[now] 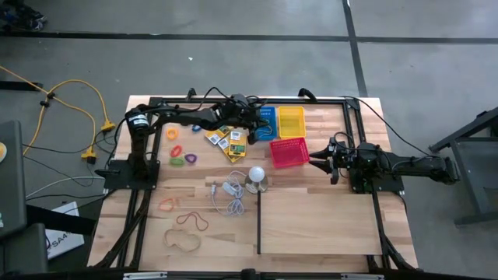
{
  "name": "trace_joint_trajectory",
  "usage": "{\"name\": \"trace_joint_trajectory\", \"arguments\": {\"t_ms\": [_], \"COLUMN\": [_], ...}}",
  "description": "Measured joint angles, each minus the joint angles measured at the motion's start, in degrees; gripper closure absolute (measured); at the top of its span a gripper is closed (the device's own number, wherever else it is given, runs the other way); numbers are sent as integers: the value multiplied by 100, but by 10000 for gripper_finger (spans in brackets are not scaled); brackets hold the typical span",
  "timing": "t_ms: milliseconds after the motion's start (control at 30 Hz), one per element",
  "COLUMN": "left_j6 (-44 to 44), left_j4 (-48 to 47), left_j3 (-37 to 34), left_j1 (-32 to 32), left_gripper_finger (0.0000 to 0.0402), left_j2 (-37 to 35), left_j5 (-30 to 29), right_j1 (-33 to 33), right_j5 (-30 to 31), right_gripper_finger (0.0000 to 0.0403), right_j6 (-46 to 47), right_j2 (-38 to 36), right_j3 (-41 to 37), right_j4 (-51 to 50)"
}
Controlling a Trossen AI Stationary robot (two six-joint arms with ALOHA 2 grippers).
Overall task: Pick & Place Office Desk Supplies
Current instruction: Put the green rubber band into the blue bin, then put the orange rubber band into the blue bin
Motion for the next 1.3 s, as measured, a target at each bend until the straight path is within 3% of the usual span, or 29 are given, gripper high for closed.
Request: {"name": "trace_joint_trajectory", "arguments": {"t_ms": [367, 867, 1100, 1300], "left_j6": [0, 7, -6, -254], "left_j4": [-9, -62, -1547, -3669], "left_j3": [0, 0, -2, -2], "left_j1": [-13, -17, -17, -195], "left_gripper_finger": [348, 345, 345, 346], "left_j2": [0, -4, -651, -1466], "left_j5": [2, 11, -36, -789], "right_j1": [-2, -2, -1, 0], "right_j5": [0, 0, 0, 2], "right_gripper_finger": [272, 272, 272, 272], "right_j6": [0, 0, 0, 0], "right_j2": [0, 0, 0, 0], "right_j3": [2, 0, 0, 0], "right_j4": [0, 0, 0, 0]}}
